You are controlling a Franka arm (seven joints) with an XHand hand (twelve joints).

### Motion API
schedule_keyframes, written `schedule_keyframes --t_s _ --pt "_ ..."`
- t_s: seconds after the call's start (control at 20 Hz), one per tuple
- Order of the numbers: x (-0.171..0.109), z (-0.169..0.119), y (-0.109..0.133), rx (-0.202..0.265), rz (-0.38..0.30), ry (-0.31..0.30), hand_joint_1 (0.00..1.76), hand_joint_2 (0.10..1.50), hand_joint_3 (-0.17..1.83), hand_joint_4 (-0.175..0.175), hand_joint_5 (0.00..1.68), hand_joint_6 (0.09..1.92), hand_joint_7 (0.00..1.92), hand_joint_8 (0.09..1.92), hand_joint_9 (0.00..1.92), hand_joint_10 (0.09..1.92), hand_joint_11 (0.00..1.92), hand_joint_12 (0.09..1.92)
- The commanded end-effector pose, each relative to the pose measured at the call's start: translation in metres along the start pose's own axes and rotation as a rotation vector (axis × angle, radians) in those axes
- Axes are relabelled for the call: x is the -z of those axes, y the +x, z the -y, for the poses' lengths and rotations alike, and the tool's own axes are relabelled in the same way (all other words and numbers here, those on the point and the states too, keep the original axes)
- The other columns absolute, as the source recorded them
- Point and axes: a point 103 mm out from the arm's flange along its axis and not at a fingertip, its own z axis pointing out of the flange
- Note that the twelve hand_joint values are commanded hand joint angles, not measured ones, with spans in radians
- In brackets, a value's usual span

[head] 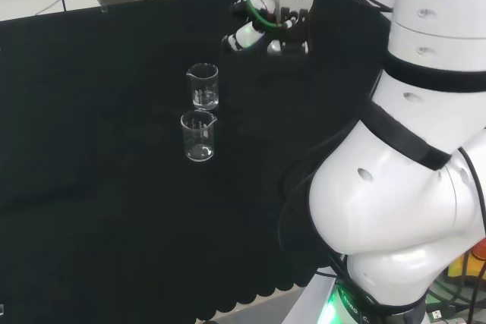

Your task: Pick up the beaker on the right.

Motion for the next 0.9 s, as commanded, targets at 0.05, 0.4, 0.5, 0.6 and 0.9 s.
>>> schedule_keyframes --t_s 0.05,0.4,0.5,0.6,0.9 --pt "-0.025 -0.026 -0.003 0.077 -0.088 -0.014 0.77 0.63 0.56 -0.051 0.35 0.09 0.18 0.72 0.35 0.72 0.08 1.42" --pt "-0.049 -0.035 -0.006 0.127 -0.140 -0.020 0.77 0.59 0.56 -0.053 0.34 0.09 0.17 0.71 0.33 0.71 0.07 1.42" --pt "-0.055 -0.037 -0.006 0.138 -0.162 -0.012 0.78 0.58 0.56 -0.052 0.35 0.09 0.15 0.71 0.32 0.71 0.06 1.43" --pt "-0.061 -0.040 -0.007 0.153 -0.165 -0.005 0.79 0.58 0.56 -0.052 0.35 0.09 0.14 0.70 0.31 0.70 0.06 1.43" --pt "-0.078 -0.045 -0.012 0.178 -0.182 0.001 0.80 0.58 0.57 -0.056 0.37 0.09 0.14 0.71 0.30 0.71 0.04 1.43"
